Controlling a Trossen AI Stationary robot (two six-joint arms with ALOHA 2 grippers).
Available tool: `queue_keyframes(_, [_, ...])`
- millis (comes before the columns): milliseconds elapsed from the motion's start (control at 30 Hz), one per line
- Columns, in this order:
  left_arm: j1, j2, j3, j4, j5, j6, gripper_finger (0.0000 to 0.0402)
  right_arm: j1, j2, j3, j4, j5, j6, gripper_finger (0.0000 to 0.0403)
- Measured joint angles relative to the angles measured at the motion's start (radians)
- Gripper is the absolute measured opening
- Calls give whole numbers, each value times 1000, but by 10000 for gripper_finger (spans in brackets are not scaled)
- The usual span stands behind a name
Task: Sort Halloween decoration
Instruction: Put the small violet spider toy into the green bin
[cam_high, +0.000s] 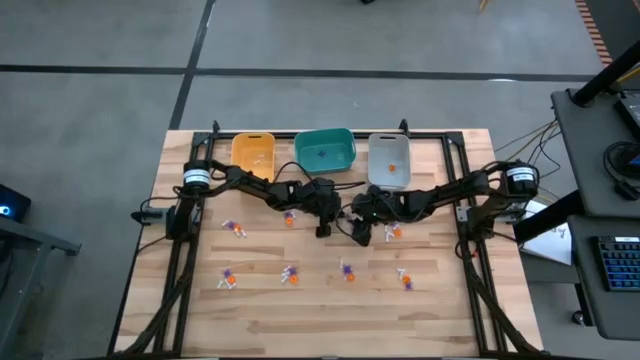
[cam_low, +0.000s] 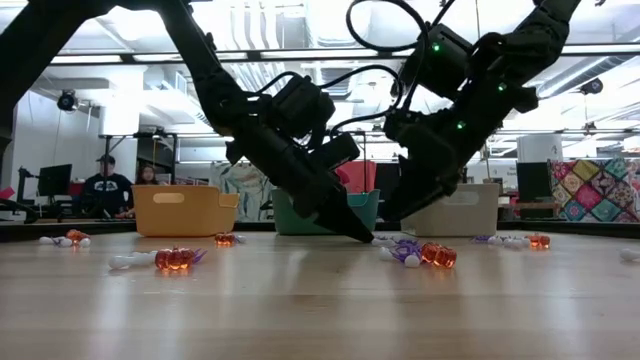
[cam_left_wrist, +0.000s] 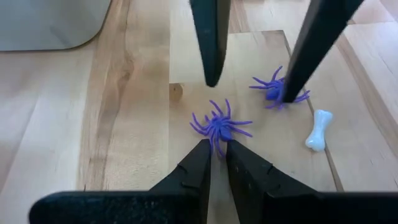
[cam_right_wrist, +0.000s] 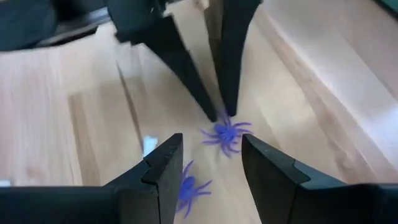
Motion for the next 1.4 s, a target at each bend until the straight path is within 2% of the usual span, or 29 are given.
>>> queue_keyframes(133, [-2, -10, -1, -5, 6, -8, 38, -9, 1, 0, -7, 6, 128, 150])
queue_keyframes(300, [-2, -37, -5, -29, 68, -23, 38, -15, 1, 0, -18, 4, 356, 136])
queue_keyframes(400, [-3, -45, -4, -15, 80, -18, 38, -15, 1, 0, -18, -8, 425, 130])
queue_keyframes(1100, [10, 21, -1, 66, 57, -31, 38, -40, 6, 0, -14, -18, 527, 128])
queue_keyframes(1400, [11, 26, 0, 66, 57, -41, 38, -48, 60, 0, 5, -21, 543, 128])
